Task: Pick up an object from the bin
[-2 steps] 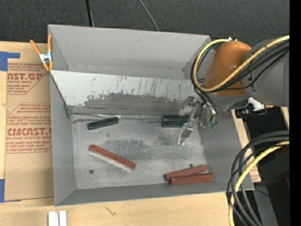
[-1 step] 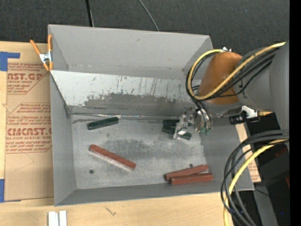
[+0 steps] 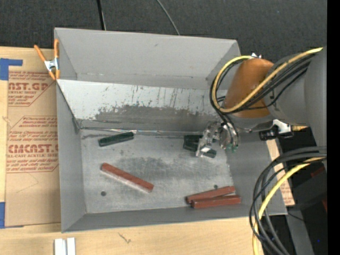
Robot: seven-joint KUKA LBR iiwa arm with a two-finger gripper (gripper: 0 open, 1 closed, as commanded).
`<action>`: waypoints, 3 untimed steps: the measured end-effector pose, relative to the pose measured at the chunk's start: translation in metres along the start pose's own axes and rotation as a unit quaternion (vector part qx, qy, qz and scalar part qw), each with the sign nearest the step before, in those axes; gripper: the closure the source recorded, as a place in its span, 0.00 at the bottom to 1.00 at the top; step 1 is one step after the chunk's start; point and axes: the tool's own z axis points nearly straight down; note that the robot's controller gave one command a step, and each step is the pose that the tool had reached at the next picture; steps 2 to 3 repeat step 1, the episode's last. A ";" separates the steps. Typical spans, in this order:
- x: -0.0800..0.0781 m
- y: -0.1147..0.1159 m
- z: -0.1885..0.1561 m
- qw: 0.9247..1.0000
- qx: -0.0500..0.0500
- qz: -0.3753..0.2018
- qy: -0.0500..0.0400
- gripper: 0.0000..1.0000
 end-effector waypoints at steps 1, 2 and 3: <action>0.005 -0.002 -0.039 1.000 -0.001 0.002 0.013 1.00; 0.005 -0.002 -0.039 1.000 -0.001 0.002 0.013 1.00; 0.005 -0.002 -0.039 1.000 -0.001 0.002 0.013 1.00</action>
Offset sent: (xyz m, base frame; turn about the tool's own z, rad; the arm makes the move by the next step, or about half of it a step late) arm -0.0021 -0.0067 0.0558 0.0210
